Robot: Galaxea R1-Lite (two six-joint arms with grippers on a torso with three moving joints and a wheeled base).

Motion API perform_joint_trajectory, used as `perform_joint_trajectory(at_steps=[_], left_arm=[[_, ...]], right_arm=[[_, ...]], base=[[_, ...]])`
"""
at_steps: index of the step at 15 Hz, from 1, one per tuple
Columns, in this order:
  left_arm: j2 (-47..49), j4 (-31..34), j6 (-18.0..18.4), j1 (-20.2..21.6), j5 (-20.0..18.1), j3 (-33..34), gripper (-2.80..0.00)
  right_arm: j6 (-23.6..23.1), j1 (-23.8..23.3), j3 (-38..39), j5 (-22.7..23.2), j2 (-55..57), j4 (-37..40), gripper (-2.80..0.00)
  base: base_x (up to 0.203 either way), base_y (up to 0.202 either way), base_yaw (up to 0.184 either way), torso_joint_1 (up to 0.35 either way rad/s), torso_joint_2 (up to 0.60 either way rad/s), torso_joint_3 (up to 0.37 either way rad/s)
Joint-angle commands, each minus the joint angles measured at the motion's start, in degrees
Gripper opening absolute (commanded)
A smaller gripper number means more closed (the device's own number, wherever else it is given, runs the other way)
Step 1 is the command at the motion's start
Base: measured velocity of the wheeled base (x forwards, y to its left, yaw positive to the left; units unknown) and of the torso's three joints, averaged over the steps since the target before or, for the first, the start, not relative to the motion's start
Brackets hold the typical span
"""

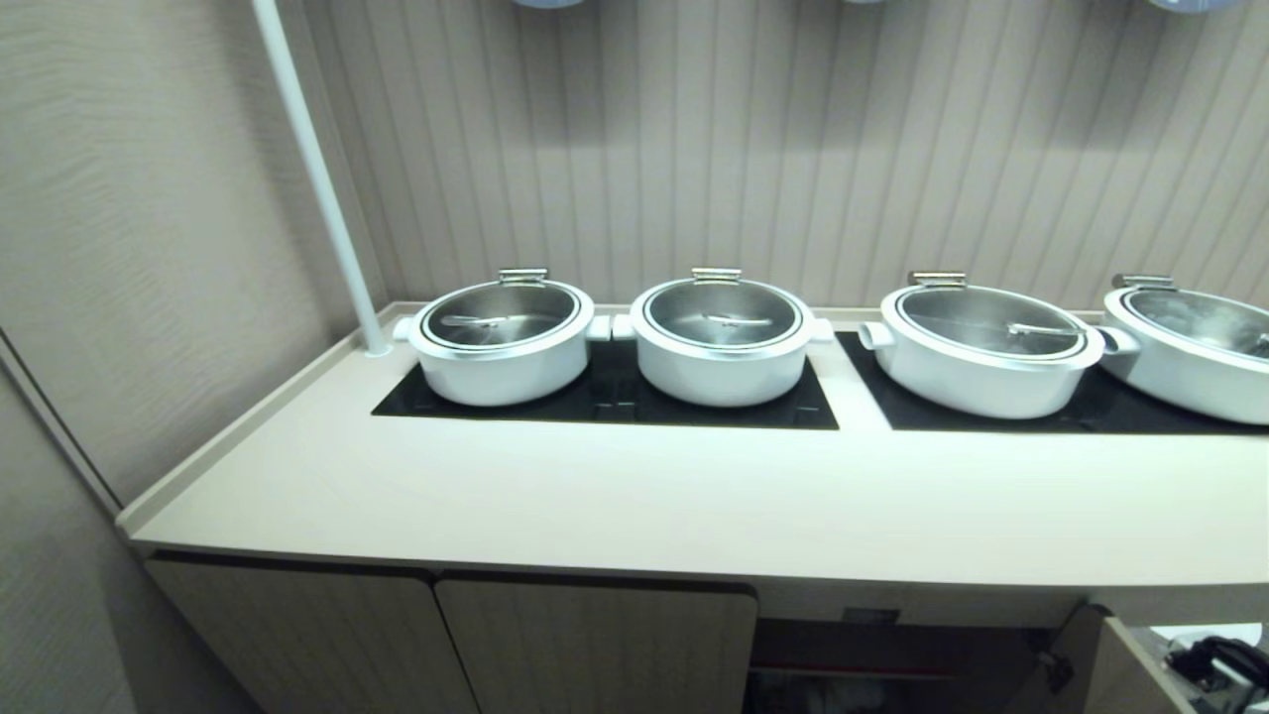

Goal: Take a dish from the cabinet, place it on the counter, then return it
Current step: Put it back into the cabinet

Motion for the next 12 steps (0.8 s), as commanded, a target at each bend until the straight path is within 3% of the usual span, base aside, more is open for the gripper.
perform_joint_trajectory(at_steps=[1,12], left_arm=[[0.0,0.0,0.0,0.0,0.0,0.0,-2.8],[0.0,0.0,0.0,0.0,0.0,0.0,-2.8]], right_arm=[[0.0,0.1,0.2,-0.2,0.0,0.1,-2.8],[0.0,0.1,0.9,-0.5,0.1,-1.1,-2.8]], base=[[0.0,0.0,0.0,-0.068,0.16,0.09],[0.0,0.0,0.0,-0.08,0.18,0.092]])
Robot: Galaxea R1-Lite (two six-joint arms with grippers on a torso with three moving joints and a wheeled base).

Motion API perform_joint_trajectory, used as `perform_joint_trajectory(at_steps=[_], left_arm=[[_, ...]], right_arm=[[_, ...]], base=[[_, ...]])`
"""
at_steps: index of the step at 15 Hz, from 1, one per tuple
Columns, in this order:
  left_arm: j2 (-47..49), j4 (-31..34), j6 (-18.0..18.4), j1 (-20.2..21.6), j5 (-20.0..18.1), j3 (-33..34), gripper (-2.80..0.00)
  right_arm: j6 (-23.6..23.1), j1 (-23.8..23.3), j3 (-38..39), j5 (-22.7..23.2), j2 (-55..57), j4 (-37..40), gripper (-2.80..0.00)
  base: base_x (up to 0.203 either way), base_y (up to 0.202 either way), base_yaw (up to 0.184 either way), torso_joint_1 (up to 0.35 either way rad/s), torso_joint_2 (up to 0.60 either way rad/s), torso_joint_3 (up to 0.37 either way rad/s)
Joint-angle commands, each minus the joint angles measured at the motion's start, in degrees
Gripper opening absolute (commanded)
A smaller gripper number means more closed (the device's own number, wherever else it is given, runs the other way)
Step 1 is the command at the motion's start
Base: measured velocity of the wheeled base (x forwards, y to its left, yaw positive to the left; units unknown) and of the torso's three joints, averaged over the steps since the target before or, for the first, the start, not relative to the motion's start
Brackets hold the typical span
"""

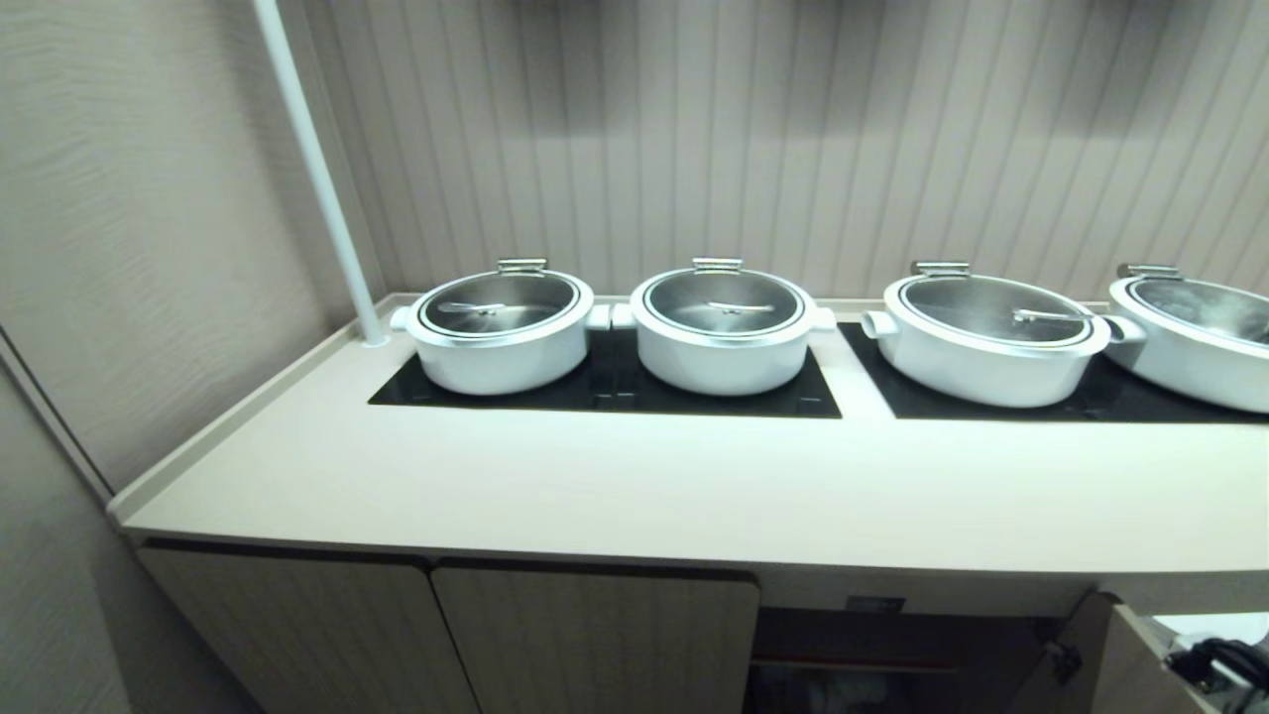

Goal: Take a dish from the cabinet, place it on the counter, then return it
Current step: Put it back into the cabinet

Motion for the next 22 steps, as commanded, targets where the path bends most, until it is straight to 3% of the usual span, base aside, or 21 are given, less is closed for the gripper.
perform_joint_trajectory(at_steps=[1,22], left_arm=[[0.0,0.0,0.0,0.0,0.0,0.0,-2.8],[0.0,0.0,0.0,0.0,0.0,0.0,-2.8]], right_arm=[[0.0,0.0,0.5,0.1,0.0,-0.3,-2.8],[-1.0,-0.1,1.4,0.1,0.0,-0.4,-2.8]], base=[[0.0,0.0,0.0,-0.106,0.21,0.108],[0.0,0.0,0.0,-0.144,0.31,0.167]])
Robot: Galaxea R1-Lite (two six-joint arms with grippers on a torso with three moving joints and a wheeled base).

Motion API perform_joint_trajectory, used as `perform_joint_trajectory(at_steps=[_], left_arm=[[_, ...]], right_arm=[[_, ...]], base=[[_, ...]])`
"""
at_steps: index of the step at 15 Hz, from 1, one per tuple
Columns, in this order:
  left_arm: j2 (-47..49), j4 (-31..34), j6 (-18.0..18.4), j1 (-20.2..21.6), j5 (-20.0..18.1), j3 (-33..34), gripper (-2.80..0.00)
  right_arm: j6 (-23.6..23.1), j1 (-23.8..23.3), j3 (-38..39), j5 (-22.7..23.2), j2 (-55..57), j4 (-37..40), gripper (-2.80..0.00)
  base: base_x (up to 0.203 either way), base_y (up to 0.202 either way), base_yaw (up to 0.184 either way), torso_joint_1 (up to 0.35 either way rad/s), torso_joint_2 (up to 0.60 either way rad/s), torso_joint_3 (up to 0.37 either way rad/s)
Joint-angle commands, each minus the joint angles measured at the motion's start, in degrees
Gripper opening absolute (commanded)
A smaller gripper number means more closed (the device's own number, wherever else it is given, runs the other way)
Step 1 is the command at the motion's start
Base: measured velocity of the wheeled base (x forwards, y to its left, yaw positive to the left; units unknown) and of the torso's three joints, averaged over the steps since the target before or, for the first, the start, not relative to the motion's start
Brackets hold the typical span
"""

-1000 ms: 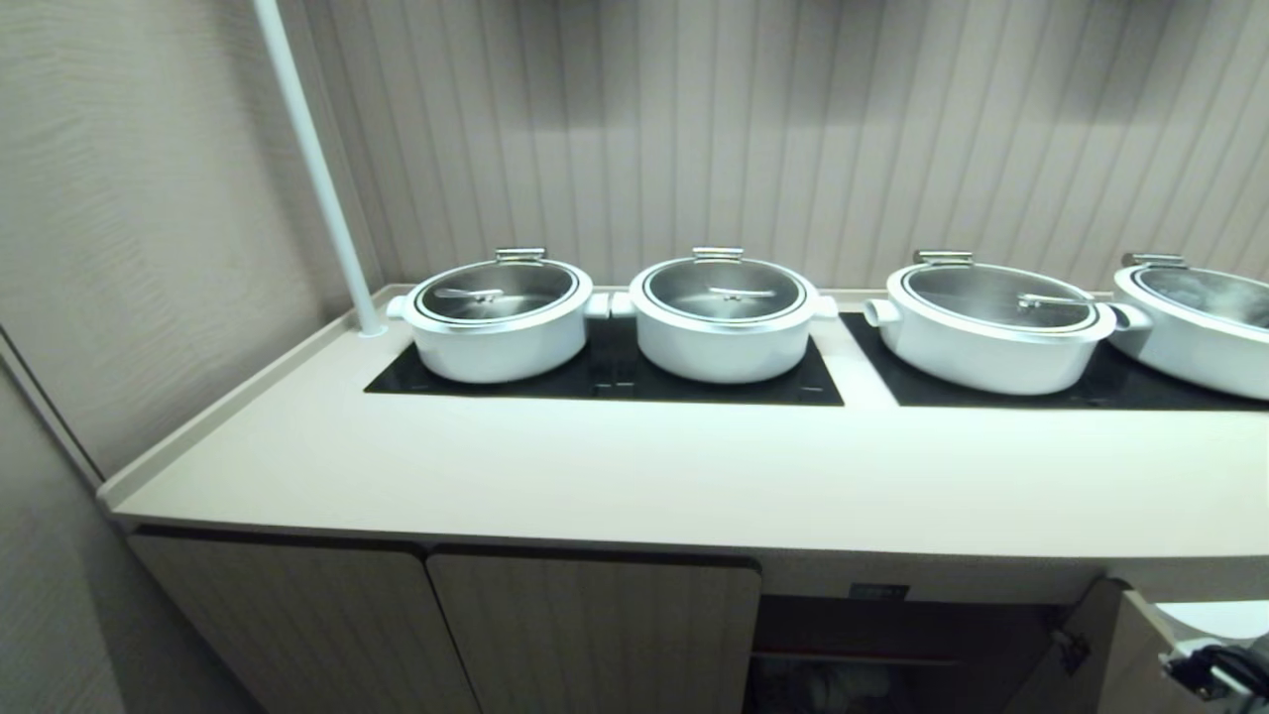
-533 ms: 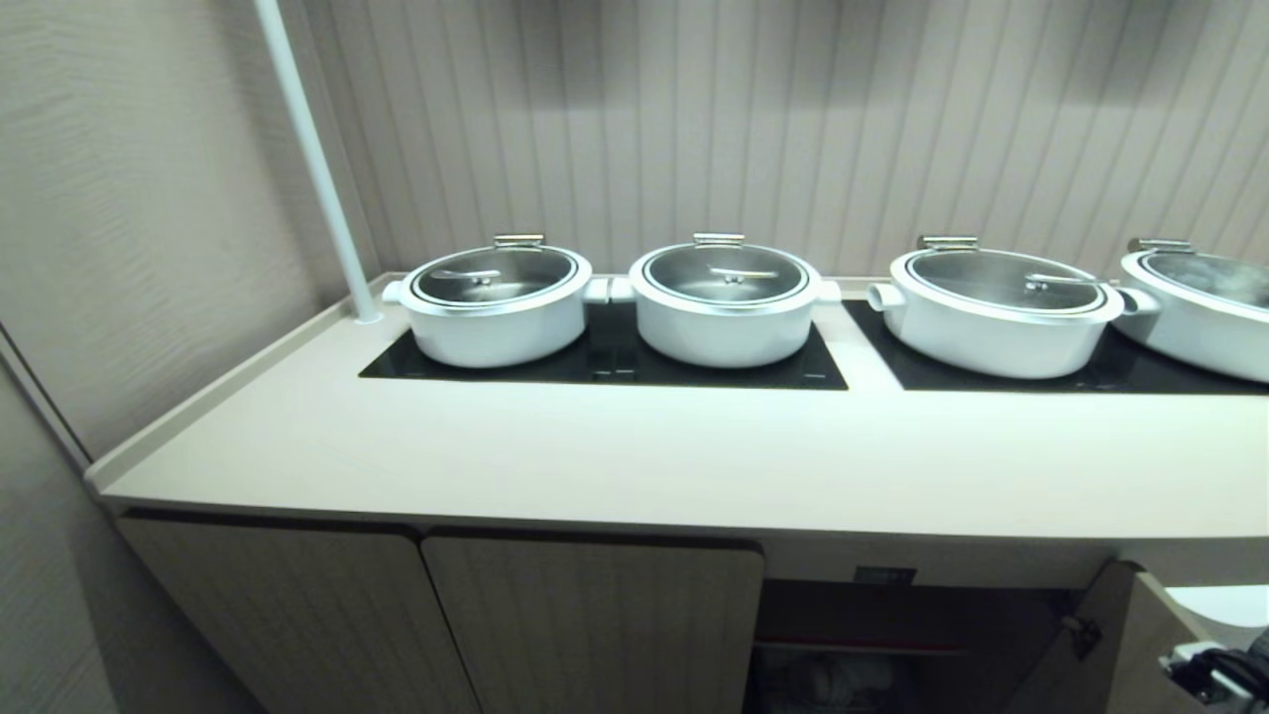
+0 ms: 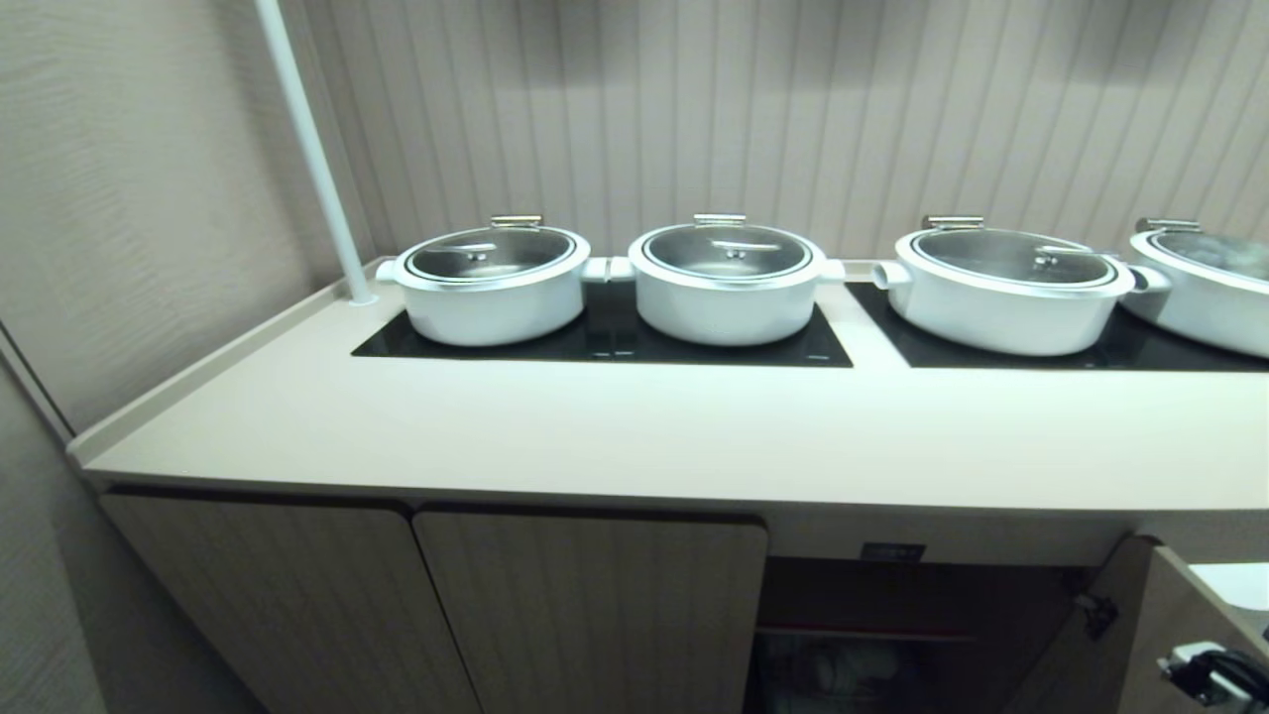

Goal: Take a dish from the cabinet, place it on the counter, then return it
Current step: Put it back into the cabinet

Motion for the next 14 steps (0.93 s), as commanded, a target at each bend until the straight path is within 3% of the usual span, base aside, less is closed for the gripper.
perform_joint_trajectory(at_steps=[1,14], left_arm=[[0.0,0.0,0.0,0.0,0.0,0.0,-2.8],[0.0,0.0,0.0,0.1,0.0,0.0,-2.8]], right_arm=[[-0.1,0.0,0.5,0.0,0.1,0.1,-2.8],[-0.1,-0.1,1.5,0.0,0.6,-2.3,-2.8]], base=[[0.0,0.0,0.0,-0.163,0.35,0.198],[0.0,0.0,0.0,-0.214,0.49,0.275]])
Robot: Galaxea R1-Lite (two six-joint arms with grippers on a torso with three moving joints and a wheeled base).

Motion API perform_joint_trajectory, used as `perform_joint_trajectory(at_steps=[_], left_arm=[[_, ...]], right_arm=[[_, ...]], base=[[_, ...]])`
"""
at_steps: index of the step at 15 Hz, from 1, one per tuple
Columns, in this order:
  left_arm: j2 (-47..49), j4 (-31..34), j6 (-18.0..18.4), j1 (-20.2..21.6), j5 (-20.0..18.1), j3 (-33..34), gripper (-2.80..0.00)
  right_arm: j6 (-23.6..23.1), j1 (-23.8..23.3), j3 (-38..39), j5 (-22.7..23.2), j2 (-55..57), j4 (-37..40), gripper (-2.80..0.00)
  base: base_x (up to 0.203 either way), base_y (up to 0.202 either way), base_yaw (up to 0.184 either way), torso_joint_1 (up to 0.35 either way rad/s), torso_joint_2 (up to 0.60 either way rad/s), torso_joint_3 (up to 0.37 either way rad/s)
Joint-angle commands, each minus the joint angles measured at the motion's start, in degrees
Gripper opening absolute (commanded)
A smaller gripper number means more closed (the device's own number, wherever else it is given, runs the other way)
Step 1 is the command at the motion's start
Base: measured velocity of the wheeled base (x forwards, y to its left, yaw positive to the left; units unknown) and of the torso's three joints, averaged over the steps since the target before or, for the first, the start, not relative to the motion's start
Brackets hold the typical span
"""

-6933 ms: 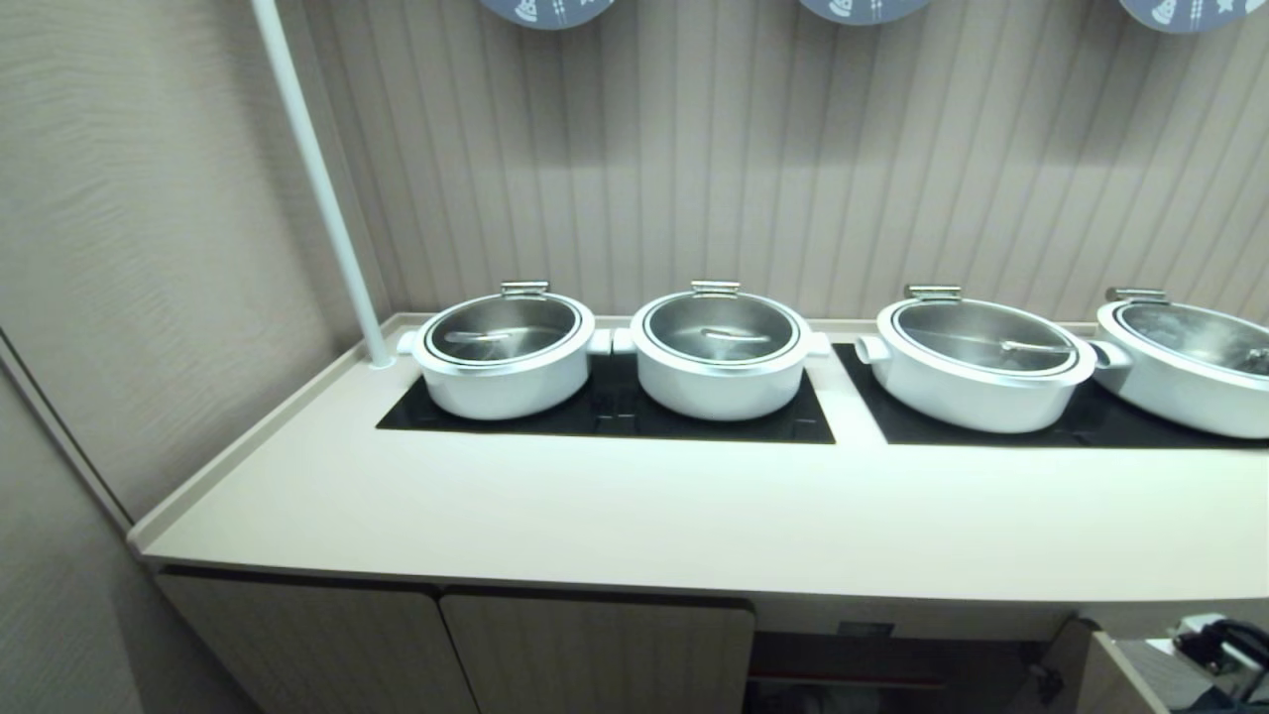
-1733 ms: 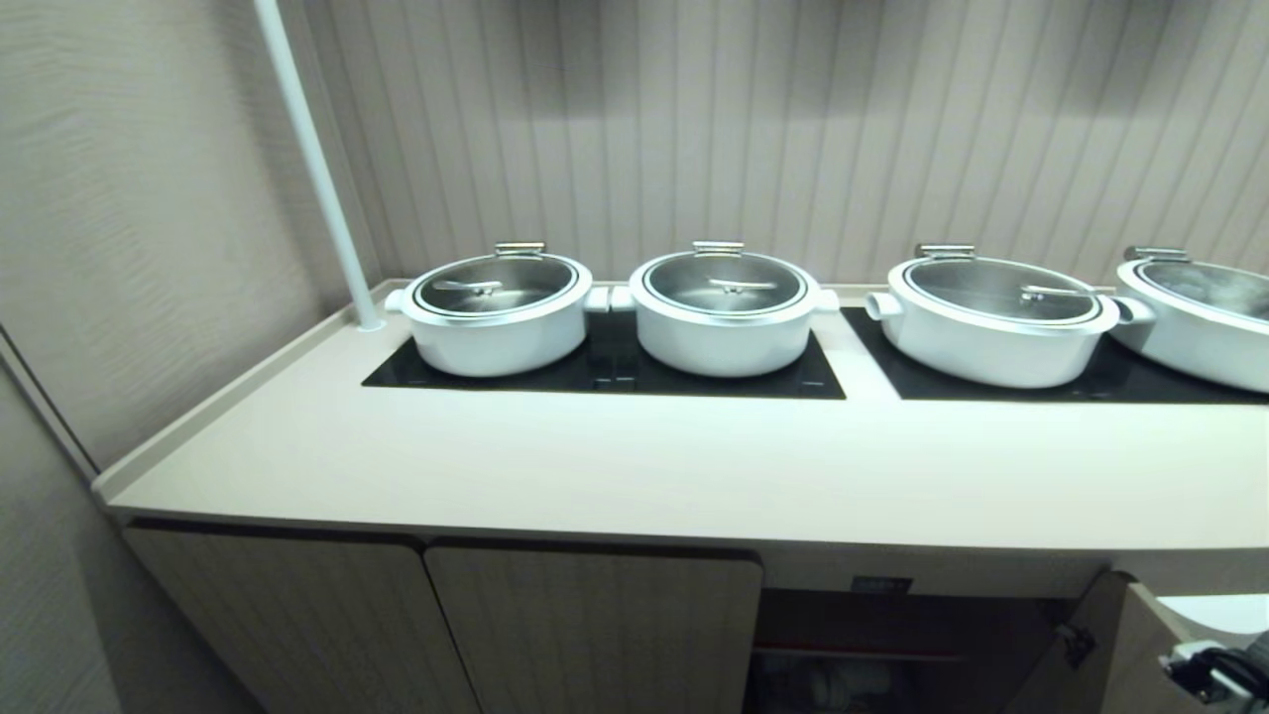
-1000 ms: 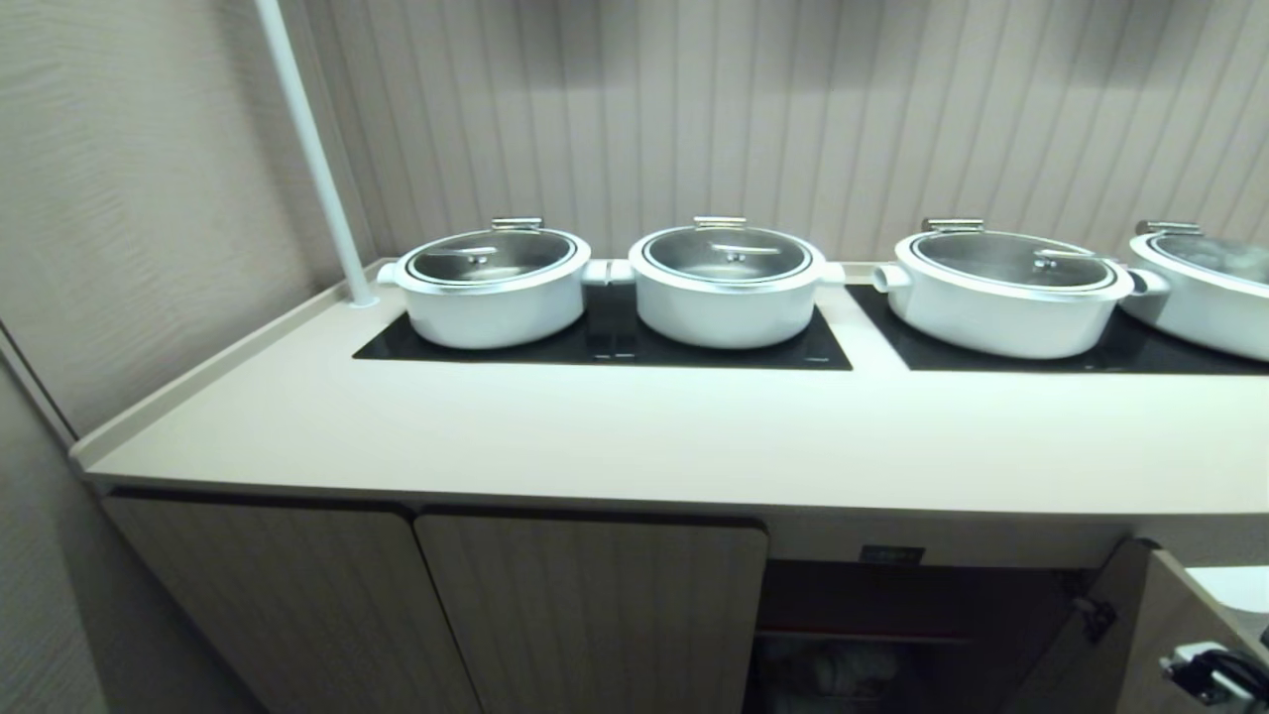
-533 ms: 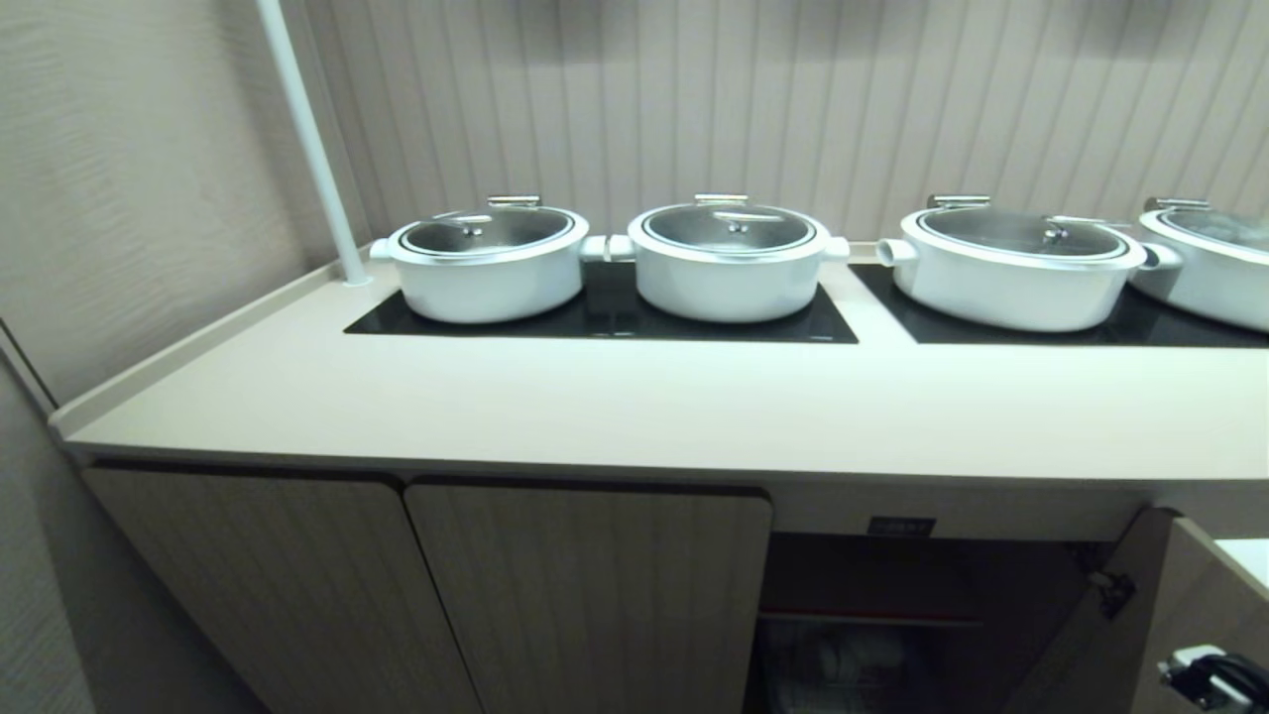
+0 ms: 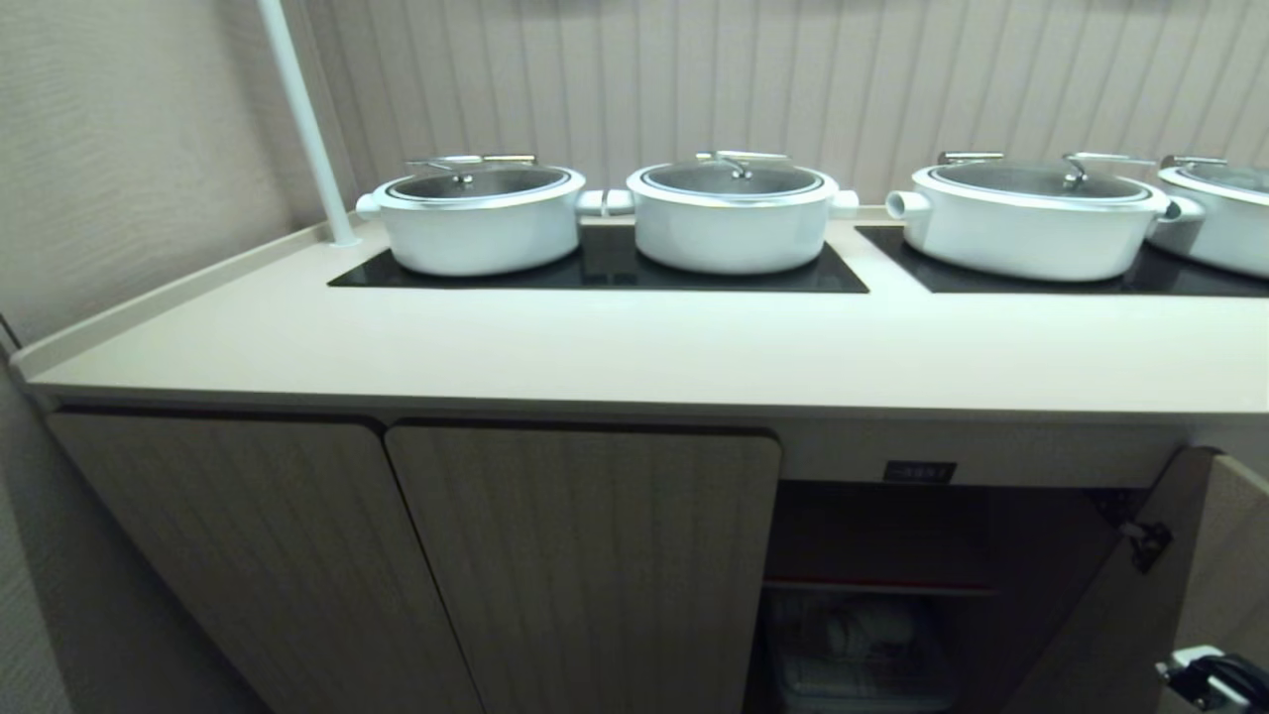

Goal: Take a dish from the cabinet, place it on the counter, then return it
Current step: Put it back into the cabinet

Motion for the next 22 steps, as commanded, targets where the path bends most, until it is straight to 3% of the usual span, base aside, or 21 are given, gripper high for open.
perform_joint_trajectory(at_steps=[1,22], left_arm=[[0.0,0.0,0.0,0.0,0.0,0.0,-2.8],[0.0,0.0,0.0,0.0,0.0,0.0,-2.8]], right_arm=[[0.0,0.0,0.1,0.1,0.1,0.0,-2.8],[0.0,-0.1,0.5,0.0,0.4,-0.2,-2.8]], base=[[0.0,0.0,0.0,-0.216,0.51,0.293],[0.0,0.0,0.0,-0.137,0.44,0.297]])
